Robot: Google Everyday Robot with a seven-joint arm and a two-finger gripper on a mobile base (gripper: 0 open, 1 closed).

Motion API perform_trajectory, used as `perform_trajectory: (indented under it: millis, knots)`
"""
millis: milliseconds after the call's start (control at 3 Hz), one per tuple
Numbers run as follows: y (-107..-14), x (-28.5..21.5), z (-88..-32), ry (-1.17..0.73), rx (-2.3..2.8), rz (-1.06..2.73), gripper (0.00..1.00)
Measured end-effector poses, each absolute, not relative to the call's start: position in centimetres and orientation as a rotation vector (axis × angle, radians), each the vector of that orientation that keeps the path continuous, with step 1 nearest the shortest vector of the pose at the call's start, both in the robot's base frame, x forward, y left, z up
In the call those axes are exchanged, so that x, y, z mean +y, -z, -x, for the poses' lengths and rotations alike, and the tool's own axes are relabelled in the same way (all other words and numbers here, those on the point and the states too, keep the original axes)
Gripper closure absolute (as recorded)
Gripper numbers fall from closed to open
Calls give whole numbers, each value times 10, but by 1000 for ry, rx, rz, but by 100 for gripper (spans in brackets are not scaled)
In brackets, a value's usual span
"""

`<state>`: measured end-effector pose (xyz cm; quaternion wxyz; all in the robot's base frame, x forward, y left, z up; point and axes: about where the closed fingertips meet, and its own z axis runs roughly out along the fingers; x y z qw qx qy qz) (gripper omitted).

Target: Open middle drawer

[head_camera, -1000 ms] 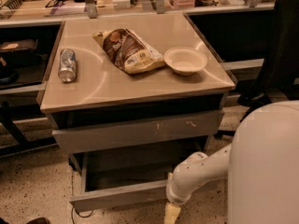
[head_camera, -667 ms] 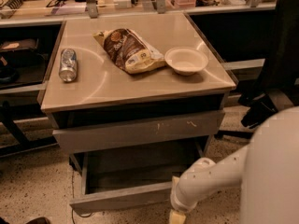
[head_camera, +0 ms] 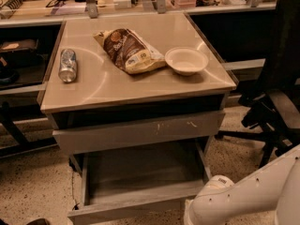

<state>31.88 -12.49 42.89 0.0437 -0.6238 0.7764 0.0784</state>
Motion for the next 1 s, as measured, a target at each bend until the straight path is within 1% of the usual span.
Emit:
perform_trajectory:
  millis: [667, 1000]
  knots:
    - [-471, -132, -359, -163, 2312, 1779, 0]
    - [-478, -129, -371, -159, 2285, 1819, 0]
